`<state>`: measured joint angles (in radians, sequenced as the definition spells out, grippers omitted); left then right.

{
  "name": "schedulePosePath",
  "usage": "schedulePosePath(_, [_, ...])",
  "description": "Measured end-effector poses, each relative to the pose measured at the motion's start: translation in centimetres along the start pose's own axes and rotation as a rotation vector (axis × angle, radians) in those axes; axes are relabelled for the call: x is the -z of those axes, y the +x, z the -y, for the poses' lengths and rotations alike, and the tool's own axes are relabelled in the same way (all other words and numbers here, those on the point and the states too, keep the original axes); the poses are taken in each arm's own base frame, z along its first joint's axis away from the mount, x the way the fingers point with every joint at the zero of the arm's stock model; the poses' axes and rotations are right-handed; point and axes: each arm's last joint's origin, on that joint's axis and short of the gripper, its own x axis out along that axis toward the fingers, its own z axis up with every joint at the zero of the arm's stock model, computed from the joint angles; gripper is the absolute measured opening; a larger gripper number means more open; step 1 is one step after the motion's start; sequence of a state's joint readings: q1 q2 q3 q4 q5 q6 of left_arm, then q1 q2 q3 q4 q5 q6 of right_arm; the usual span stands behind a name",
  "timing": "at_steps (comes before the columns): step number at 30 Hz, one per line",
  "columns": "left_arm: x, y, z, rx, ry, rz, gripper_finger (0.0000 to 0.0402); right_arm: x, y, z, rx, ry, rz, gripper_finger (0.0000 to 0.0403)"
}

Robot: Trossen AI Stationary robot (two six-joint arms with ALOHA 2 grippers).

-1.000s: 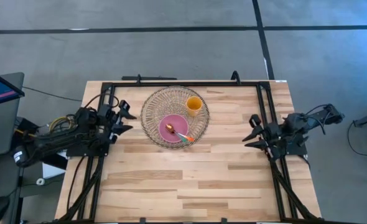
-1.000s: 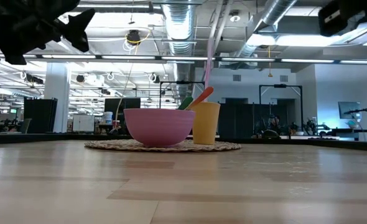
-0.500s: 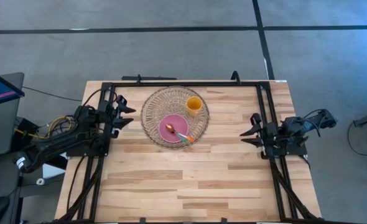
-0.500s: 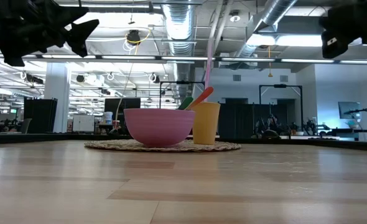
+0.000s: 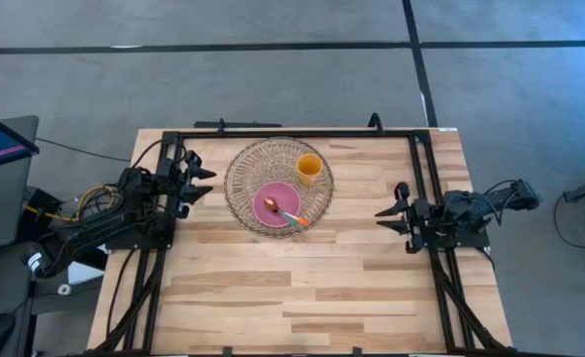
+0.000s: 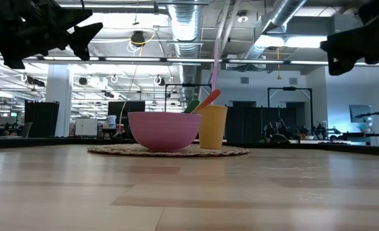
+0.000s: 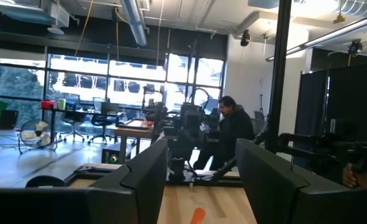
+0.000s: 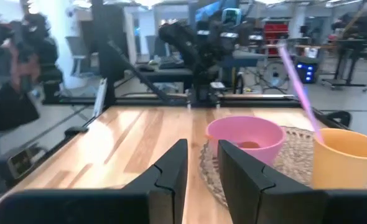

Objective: Pick & Place Utensil
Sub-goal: Return to Home Position

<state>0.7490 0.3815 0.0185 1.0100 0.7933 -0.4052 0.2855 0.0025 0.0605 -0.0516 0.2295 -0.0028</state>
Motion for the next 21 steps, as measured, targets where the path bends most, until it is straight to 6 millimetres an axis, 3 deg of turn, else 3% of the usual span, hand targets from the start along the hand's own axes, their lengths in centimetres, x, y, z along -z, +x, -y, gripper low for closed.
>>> schedulePosePath(21, [0.1, -0.3, -0.2, 0.026, -0.062, -0.05, 0.0191, 1.0, 0.6, 0.9, 0.073, -0.01, -0.012, 0.0082])
